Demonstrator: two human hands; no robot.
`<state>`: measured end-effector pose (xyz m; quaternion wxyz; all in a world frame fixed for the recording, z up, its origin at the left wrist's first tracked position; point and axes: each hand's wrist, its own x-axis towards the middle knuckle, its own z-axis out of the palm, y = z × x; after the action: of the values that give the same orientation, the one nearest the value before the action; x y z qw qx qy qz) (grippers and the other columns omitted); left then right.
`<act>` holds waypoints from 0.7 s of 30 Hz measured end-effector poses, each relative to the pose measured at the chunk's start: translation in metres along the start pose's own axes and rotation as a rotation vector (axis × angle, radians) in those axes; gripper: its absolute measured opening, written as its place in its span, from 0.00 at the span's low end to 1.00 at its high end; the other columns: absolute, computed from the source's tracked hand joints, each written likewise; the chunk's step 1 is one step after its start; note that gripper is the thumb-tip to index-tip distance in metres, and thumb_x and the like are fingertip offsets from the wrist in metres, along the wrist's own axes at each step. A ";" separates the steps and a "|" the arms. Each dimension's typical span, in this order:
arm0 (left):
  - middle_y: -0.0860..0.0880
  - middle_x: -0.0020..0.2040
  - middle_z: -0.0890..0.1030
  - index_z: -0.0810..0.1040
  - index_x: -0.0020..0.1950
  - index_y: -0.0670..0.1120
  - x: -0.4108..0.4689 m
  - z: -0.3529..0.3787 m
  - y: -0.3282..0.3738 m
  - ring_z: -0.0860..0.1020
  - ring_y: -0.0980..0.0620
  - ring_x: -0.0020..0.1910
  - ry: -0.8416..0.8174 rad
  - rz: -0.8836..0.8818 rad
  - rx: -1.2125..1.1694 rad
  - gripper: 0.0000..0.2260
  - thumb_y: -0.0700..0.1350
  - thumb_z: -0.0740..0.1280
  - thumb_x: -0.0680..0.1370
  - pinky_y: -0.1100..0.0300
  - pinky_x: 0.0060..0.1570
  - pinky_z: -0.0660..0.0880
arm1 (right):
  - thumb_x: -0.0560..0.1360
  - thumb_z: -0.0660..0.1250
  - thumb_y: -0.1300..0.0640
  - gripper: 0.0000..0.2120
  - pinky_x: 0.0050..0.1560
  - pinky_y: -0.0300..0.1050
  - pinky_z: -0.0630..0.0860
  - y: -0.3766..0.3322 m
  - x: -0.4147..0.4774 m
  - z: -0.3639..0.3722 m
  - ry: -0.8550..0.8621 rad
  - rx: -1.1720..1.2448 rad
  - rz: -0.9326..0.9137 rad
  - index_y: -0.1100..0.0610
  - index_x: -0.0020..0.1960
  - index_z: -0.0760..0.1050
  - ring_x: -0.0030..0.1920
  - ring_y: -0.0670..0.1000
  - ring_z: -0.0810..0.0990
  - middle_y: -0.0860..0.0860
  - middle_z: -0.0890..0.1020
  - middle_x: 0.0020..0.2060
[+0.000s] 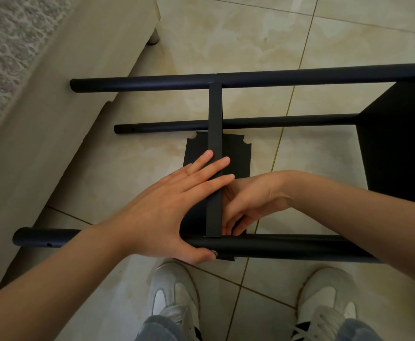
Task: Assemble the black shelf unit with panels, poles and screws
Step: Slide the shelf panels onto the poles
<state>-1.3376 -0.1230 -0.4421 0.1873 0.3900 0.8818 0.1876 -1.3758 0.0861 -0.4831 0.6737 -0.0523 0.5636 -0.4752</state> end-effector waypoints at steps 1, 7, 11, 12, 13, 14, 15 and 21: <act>0.60 0.82 0.44 0.52 0.82 0.56 0.000 0.000 0.000 0.40 0.56 0.81 0.002 0.000 -0.001 0.48 0.70 0.69 0.68 0.57 0.73 0.48 | 0.77 0.66 0.64 0.15 0.61 0.50 0.76 0.000 0.000 -0.001 0.002 -0.001 0.004 0.65 0.63 0.75 0.52 0.54 0.80 0.58 0.82 0.51; 0.60 0.82 0.44 0.51 0.82 0.57 0.000 0.000 0.000 0.40 0.56 0.81 0.001 0.005 -0.006 0.48 0.70 0.70 0.68 0.56 0.73 0.49 | 0.77 0.67 0.64 0.07 0.59 0.50 0.77 -0.002 -0.001 -0.001 -0.007 -0.015 0.023 0.60 0.55 0.78 0.46 0.51 0.81 0.53 0.83 0.41; 0.61 0.82 0.43 0.51 0.82 0.57 0.000 -0.001 0.000 0.40 0.56 0.80 -0.009 -0.002 -0.007 0.48 0.70 0.69 0.68 0.54 0.74 0.48 | 0.78 0.66 0.63 0.16 0.63 0.53 0.76 -0.001 0.002 0.001 -0.014 0.003 0.002 0.64 0.65 0.74 0.52 0.56 0.80 0.59 0.81 0.51; 0.61 0.82 0.43 0.51 0.82 0.56 0.001 -0.001 0.000 0.40 0.56 0.81 -0.009 -0.001 -0.003 0.48 0.70 0.69 0.68 0.54 0.74 0.48 | 0.78 0.66 0.63 0.17 0.63 0.54 0.76 -0.001 0.002 0.001 -0.025 0.017 -0.006 0.64 0.66 0.73 0.53 0.56 0.80 0.60 0.80 0.53; 0.61 0.82 0.44 0.51 0.82 0.56 0.000 -0.001 0.000 0.40 0.56 0.81 -0.007 0.001 0.000 0.48 0.70 0.69 0.68 0.54 0.74 0.48 | 0.78 0.66 0.63 0.17 0.62 0.53 0.76 0.000 0.001 0.000 -0.041 0.033 -0.010 0.64 0.66 0.73 0.52 0.56 0.80 0.60 0.80 0.52; 0.60 0.82 0.44 0.52 0.82 0.56 0.000 -0.001 0.000 0.40 0.56 0.81 -0.007 0.002 0.000 0.48 0.70 0.69 0.68 0.54 0.73 0.48 | 0.78 0.66 0.63 0.15 0.60 0.52 0.77 0.001 0.001 0.000 -0.057 0.047 -0.009 0.64 0.64 0.75 0.51 0.55 0.80 0.59 0.81 0.51; 0.60 0.82 0.44 0.52 0.82 0.56 0.000 -0.001 0.000 0.40 0.56 0.81 -0.005 0.003 -0.002 0.48 0.70 0.69 0.68 0.55 0.73 0.48 | 0.78 0.66 0.63 0.12 0.58 0.50 0.77 0.001 0.000 -0.001 -0.064 0.057 -0.004 0.63 0.61 0.76 0.48 0.54 0.81 0.58 0.82 0.48; 0.60 0.82 0.43 0.51 0.82 0.57 0.000 0.000 0.000 0.40 0.56 0.80 -0.009 0.000 0.004 0.49 0.70 0.69 0.68 0.56 0.73 0.47 | 0.78 0.66 0.61 0.12 0.60 0.52 0.75 0.003 0.004 0.002 -0.039 0.012 0.020 0.63 0.61 0.76 0.45 0.52 0.79 0.54 0.81 0.42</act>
<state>-1.3377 -0.1232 -0.4422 0.1903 0.3911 0.8814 0.1841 -1.3723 0.0840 -0.4870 0.6894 -0.0518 0.5481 -0.4707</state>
